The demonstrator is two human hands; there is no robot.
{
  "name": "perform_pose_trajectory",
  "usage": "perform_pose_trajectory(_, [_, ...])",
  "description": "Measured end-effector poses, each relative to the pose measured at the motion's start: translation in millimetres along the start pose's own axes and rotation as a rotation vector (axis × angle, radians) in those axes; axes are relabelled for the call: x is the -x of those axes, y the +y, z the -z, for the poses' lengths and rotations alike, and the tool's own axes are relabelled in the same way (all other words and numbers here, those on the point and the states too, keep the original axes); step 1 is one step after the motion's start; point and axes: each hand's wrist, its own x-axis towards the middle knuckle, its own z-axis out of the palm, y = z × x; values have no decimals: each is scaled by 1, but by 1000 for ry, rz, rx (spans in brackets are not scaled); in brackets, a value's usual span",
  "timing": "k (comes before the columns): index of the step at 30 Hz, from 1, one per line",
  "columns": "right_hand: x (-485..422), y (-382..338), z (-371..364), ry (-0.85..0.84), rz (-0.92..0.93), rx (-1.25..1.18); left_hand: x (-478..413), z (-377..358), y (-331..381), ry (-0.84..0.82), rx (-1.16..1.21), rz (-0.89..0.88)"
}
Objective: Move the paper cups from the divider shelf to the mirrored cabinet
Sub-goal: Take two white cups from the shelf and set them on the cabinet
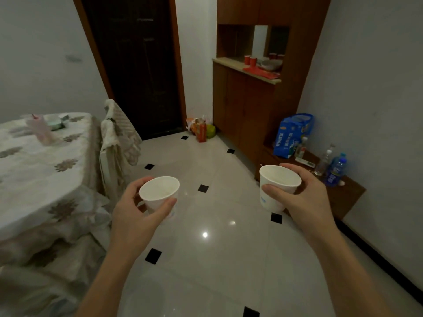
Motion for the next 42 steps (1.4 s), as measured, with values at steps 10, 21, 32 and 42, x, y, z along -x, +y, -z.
perform_pose_trajectory(10, [-113,51,-72,-42,-64,13,-128,-34,-61,-32,-32,8])
perform_pose_trajectory(21, [-328,111,-127,-70,-41,19,-321,-127,-112,9,-24,50])
perform_pose_trajectory(32, [-521,161,-174,-128,-37,18,-495,-208,-148,87,-155,-4])
perform_pose_trajectory(42, [-682,205,-267,-136,-31,25,-666,-240,-211,63,-130,-1])
